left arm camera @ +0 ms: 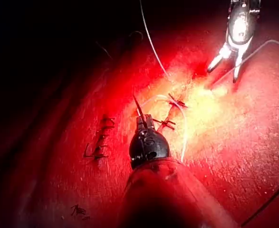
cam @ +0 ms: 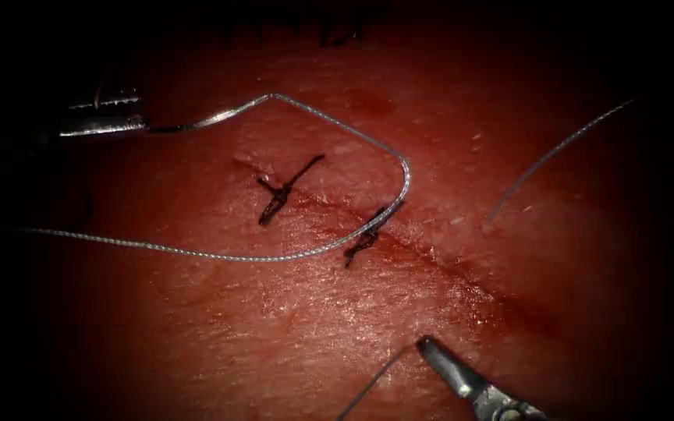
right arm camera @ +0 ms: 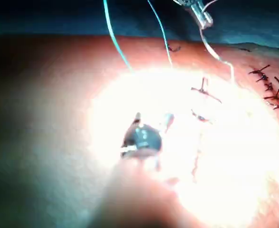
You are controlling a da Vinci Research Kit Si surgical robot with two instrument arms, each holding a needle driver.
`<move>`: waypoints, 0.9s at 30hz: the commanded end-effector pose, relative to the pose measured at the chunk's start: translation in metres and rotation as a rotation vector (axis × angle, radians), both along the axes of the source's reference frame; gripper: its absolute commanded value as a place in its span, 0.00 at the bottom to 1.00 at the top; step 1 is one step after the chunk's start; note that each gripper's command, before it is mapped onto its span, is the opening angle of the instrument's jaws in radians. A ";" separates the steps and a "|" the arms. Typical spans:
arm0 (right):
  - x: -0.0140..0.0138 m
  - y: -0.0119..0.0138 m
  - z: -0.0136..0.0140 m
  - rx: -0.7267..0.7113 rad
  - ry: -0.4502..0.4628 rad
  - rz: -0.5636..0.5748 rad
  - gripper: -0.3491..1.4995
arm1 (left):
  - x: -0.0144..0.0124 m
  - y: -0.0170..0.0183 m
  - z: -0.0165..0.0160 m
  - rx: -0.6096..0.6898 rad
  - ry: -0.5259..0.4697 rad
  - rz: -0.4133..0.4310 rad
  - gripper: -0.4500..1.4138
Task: Wound Closure
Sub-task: Right end-effector grasps suture and pulls until only a short tail remains
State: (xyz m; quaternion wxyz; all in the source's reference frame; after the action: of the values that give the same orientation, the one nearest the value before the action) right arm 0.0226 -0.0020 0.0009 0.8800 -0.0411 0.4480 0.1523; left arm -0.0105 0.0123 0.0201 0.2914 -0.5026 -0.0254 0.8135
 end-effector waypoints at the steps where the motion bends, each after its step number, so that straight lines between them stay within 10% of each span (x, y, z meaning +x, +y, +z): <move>1: 0.0006 -0.0001 0.0014 -0.001 -0.004 0.001 0.87 | -0.0006 0.0000 0.0006 -0.001 -0.001 0.000 0.00; 7: 0.0016 0.0006 0.0042 -0.012 -0.037 0.010 0.81 | -0.0006 0.0000 0.0006 -0.001 -0.001 0.000 0.00; 11: 0.0006 -0.0005 0.0044 -0.057 -0.141 0.100 0.00 | -0.0005 0.0000 0.0006 -0.001 -0.001 0.001 0.00; 27: 0.0038 -0.0090 -0.0085 0.014 -0.035 -0.013 0.00 | -0.0005 0.0000 0.0006 -0.001 -0.002 0.001 0.00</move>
State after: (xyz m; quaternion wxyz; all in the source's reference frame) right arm 0.0260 -0.0106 -0.0087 0.8888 -0.0354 0.4319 0.1489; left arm -0.0103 0.0123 0.0201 0.2910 -0.5028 -0.0258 0.8136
